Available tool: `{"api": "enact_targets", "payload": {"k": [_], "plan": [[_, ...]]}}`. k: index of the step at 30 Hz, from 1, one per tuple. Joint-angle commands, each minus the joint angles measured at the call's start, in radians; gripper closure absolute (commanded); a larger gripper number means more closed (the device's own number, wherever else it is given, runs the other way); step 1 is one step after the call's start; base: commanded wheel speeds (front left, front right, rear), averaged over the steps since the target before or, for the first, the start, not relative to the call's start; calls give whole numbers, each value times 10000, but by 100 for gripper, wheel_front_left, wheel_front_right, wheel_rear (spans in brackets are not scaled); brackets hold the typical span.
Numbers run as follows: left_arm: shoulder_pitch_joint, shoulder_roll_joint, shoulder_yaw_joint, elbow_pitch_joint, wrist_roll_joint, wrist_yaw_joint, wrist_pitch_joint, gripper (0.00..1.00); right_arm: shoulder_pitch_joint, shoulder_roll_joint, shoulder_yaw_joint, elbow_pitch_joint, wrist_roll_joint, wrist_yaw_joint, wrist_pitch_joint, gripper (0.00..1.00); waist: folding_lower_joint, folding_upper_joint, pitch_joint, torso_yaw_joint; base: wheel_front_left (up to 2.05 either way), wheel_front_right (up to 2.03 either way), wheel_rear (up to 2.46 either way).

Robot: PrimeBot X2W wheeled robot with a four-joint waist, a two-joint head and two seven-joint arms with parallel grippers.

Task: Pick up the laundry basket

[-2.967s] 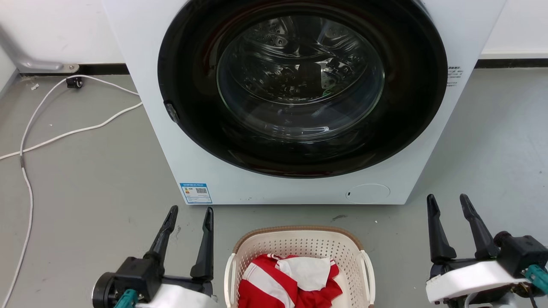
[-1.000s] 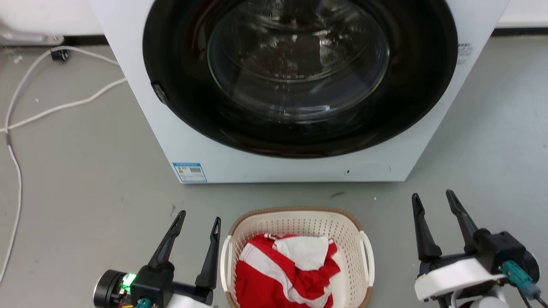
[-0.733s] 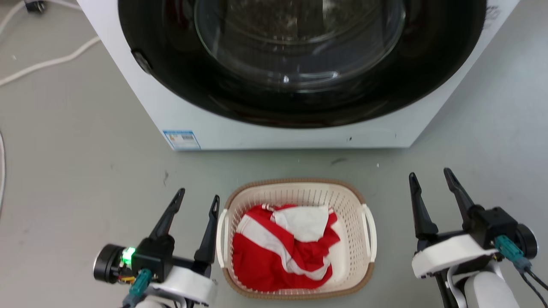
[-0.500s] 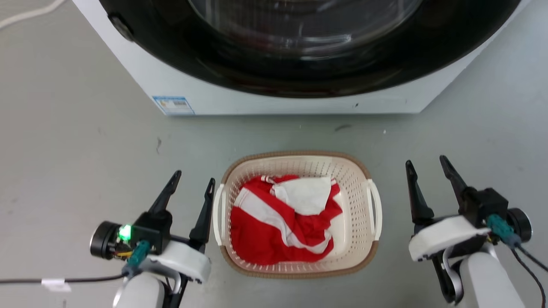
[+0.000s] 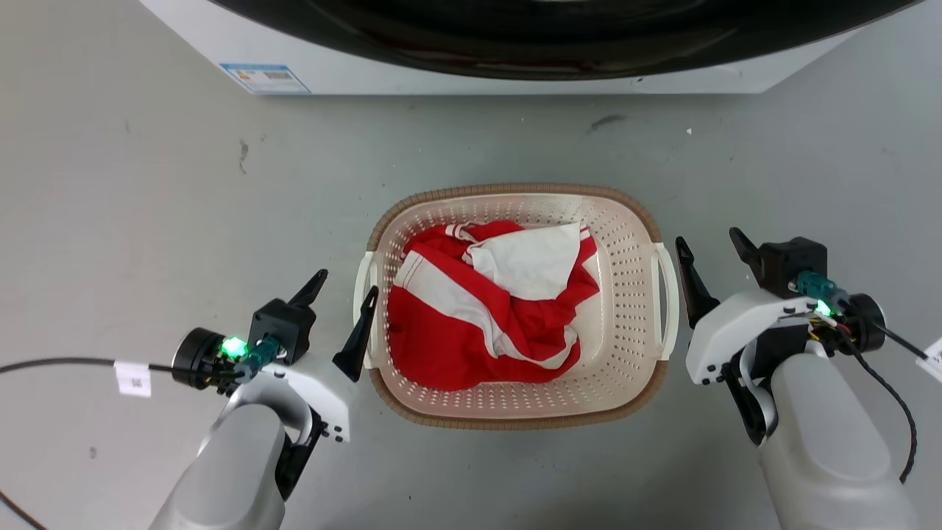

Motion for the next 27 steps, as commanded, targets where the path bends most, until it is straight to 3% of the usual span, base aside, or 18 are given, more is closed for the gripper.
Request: {"api": "enact_targets", "payload": {"k": [1, 17, 27], "plan": [[-232, 57, -111, 157, -102, 10, -26, 0, -239, 8, 0, 167, 18, -3, 50, 0, -2, -1, 195, 17, 0, 0, 0], [-2361, 271, -2998, 2931, -1983, 9, -26, 0, -1917, 5, -26, 2981, -156, -3, 1049, 0, -2, -1, 1139, 215, 0, 0, 0], [-3415, 270, -4817, 3865, -3601, 8, 134, 0, -2679, 5, -103, 4100, -328, -3, 1851, 0, -2, -1, 1564, 314, 0, 0, 0]]}}
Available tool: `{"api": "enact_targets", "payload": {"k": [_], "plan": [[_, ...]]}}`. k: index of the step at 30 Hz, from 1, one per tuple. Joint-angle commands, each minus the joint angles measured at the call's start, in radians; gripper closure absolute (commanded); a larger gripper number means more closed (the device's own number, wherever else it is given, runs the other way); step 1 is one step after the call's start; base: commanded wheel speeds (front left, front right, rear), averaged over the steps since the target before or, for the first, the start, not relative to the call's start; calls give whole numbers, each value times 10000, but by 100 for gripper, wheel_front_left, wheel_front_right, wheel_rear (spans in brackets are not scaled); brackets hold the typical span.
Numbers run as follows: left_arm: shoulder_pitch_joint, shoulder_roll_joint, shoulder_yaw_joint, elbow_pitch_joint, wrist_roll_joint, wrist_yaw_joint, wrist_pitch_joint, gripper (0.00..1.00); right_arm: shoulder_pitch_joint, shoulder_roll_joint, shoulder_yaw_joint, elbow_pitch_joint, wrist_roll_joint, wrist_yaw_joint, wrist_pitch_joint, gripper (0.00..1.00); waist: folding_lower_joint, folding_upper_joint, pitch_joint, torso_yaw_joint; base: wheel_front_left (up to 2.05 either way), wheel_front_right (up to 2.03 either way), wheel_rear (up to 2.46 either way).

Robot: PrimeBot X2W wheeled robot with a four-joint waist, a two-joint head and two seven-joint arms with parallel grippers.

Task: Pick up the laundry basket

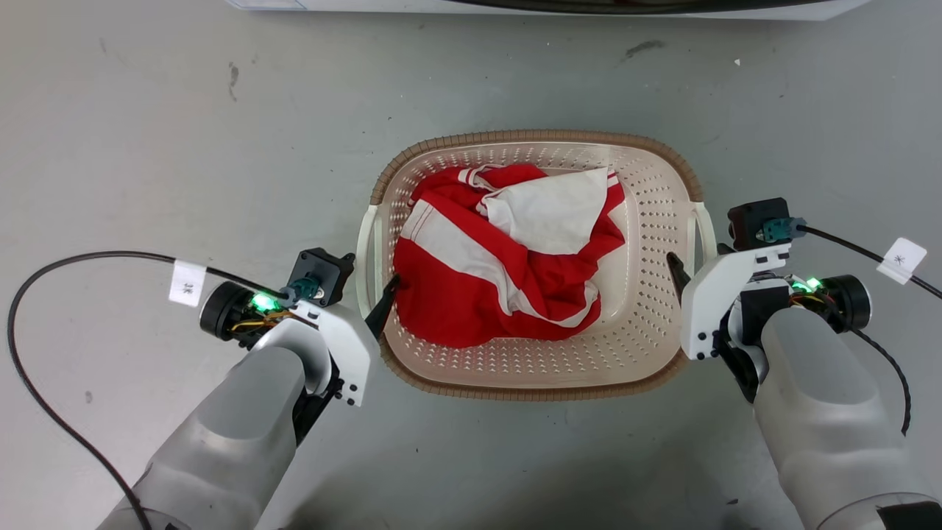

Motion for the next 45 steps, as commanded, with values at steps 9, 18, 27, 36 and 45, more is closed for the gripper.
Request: {"api": "enact_targets", "payload": {"k": [9, 18, 27, 36, 45], "plan": [[-751, 223, -1376, 238, -1147, 8, 63, 0, -615, 3, 22, 562, 7, -3, 18, 0, -1, 0, 325, 72, 0, 0, 0], [-1260, 146, -2545, 401, -2187, 8, 119, 62, -903, 4, 25, 1129, 120, -3, -268, 2, -1, 0, 560, 155, 0, 0, 0], [-1328, 174, -3585, 327, -2964, -7, 41, 100, -1054, 32, 260, 1523, 104, 10, -369, 100, -1, 0, 387, 244, 0, 0, 0], [-877, 323, -4309, -178, -3657, -18, 678, 100, -536, 52, 802, 1800, 225, 11, 120, 100, -1, 0, -1028, 198, 0, 0, 0], [-173, 900, -4475, -1083, -4549, -17, 2417, 100, 210, 43, 2289, 1752, 1414, 11, 1713, 100, -1, 0, -3210, 9, 0, 0, 0]]}}
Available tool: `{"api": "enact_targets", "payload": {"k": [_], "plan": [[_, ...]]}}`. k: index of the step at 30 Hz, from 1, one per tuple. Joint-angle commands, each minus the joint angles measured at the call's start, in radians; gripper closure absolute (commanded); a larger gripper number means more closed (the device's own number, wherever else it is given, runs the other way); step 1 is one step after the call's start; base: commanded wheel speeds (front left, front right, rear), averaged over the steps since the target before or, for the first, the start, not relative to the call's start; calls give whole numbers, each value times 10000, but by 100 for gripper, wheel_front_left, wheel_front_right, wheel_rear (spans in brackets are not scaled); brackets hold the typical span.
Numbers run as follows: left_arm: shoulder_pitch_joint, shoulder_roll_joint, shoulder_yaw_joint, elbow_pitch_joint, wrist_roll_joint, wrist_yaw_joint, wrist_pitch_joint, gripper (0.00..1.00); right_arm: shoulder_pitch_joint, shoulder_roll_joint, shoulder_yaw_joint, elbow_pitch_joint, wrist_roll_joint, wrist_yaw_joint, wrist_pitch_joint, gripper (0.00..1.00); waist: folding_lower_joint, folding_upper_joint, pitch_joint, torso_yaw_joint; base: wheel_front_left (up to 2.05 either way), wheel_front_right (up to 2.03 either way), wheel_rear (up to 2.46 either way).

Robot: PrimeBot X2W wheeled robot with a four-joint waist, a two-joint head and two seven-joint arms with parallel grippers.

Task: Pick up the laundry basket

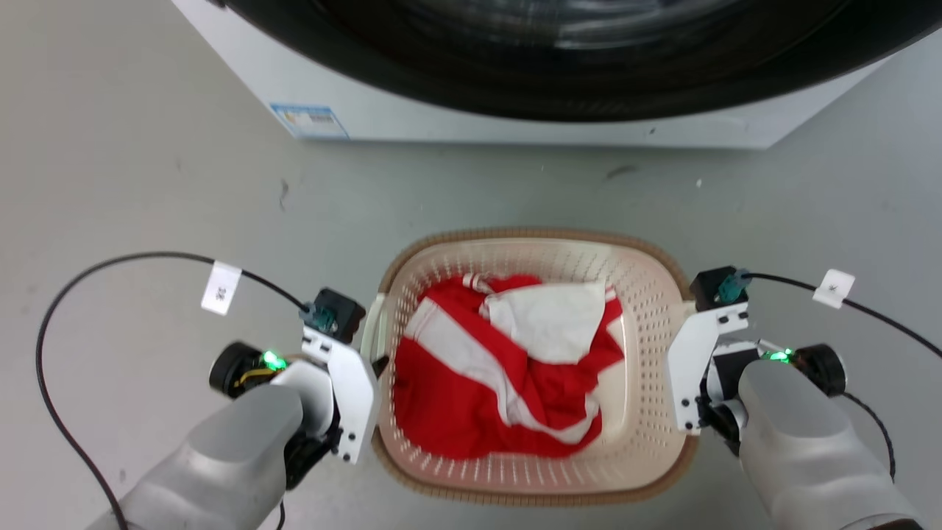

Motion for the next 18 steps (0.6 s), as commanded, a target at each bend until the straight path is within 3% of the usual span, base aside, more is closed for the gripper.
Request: {"api": "enact_targets", "payload": {"k": [1, 9, 18], "plan": [[219, -53, -69, -149, -20, -48, 129, 100, 177, 100, 194, -72, 69, 28, 158, 100, 1, 0, -941, -113, 0, 0, 0], [1166, 480, -92, -1343, -353, -85, 2145, 100, 868, 146, 1825, -1051, 1773, 70, 1878, 100, 1, 0, -2570, -312, 0, 0, 0], [1342, 928, -95, -1979, -949, -88, 3102, 100, 974, 160, 2637, -1283, 2588, 76, 2993, 100, 1, 0, -3744, -445, 0, 0, 0]]}}
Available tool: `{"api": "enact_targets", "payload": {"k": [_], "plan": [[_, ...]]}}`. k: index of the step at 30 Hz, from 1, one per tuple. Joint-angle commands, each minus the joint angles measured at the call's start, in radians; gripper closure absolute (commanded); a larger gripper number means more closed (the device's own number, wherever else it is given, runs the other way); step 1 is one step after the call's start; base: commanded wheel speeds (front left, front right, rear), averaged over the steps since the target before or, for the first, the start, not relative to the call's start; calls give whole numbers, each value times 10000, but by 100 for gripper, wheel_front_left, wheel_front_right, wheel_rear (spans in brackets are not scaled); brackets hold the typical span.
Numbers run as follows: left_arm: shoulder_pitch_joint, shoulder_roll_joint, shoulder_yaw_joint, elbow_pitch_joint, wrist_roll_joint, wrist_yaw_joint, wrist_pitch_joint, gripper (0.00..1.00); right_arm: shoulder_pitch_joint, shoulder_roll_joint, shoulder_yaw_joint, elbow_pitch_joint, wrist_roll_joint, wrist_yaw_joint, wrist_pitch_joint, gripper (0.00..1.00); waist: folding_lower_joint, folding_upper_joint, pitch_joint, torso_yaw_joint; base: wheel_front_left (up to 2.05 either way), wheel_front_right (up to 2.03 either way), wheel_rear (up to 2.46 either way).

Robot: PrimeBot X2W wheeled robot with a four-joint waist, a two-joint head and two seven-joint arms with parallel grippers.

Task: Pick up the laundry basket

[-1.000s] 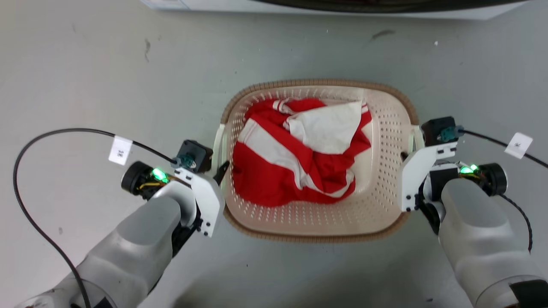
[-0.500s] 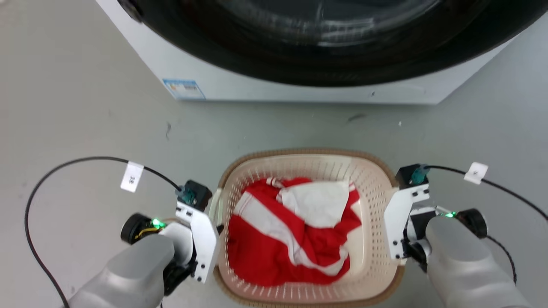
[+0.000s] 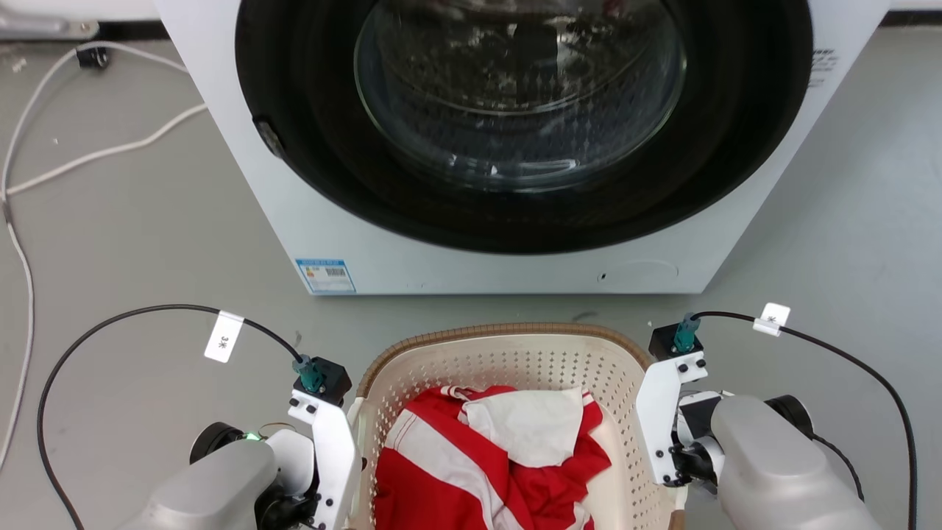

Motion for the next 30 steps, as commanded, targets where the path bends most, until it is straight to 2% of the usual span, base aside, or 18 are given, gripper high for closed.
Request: {"api": "enact_targets", "payload": {"k": [1, 14, 30], "plan": [[-21, -232, -72, -244, -4, -138, 68, 100, -36, 240, 144, -155, 45, 136, 61, 100, 3, 0, -342, -70, 0, 0, 0], [-207, -176, -58, -828, -976, -147, 2180, 100, 194, 289, 1110, -419, 910, 137, 1292, 100, 3, 0, -1563, -138, 0, 0, 0], [-173, -207, -50, -986, -1514, -160, 3383, 100, -69, 322, 1604, -293, 1521, 141, 1871, 100, 3, 0, -2052, -234, 0, 0, 0]]}}
